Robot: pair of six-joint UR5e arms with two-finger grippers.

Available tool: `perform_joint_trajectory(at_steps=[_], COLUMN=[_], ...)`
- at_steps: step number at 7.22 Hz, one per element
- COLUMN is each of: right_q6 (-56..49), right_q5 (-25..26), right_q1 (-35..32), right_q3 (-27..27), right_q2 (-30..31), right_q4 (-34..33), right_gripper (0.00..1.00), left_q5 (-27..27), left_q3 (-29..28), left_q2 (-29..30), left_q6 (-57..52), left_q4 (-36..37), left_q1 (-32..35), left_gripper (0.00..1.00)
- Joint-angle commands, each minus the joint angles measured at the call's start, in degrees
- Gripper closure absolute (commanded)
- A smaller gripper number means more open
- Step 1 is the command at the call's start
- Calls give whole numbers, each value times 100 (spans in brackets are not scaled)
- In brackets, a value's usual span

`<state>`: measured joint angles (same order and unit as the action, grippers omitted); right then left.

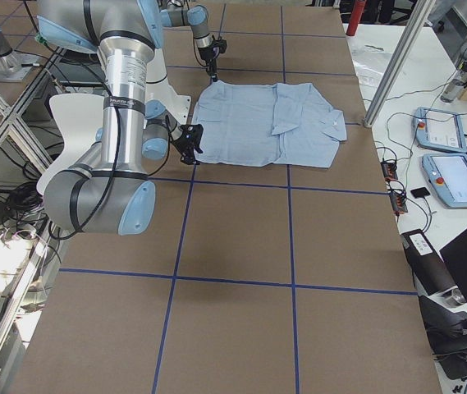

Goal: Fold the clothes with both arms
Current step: 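Lower both grippers and grasp the hem corners nearest the robot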

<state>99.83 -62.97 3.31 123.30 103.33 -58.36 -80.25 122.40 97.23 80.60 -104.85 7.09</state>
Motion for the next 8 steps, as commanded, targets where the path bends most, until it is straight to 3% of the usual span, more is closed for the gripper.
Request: perform_joint_trajectory(at_steps=[1, 5, 8], right_q6=[19, 36, 45], right_q5=[179, 294, 320], right_q1=[117, 170, 232], right_q3=[-191, -368, -411], right_q2=[-225, -331, -323], right_q4=[-17, -61, -70], right_gripper=[50, 64, 64], left_q5=[10, 18, 18], left_q3=[11, 11, 20], left_q2=[-11, -38, -38], left_q6=[0, 9, 9], left_q4=[0, 0, 0], left_q1=[-6, 2, 3], left_gripper=[100, 100, 100])
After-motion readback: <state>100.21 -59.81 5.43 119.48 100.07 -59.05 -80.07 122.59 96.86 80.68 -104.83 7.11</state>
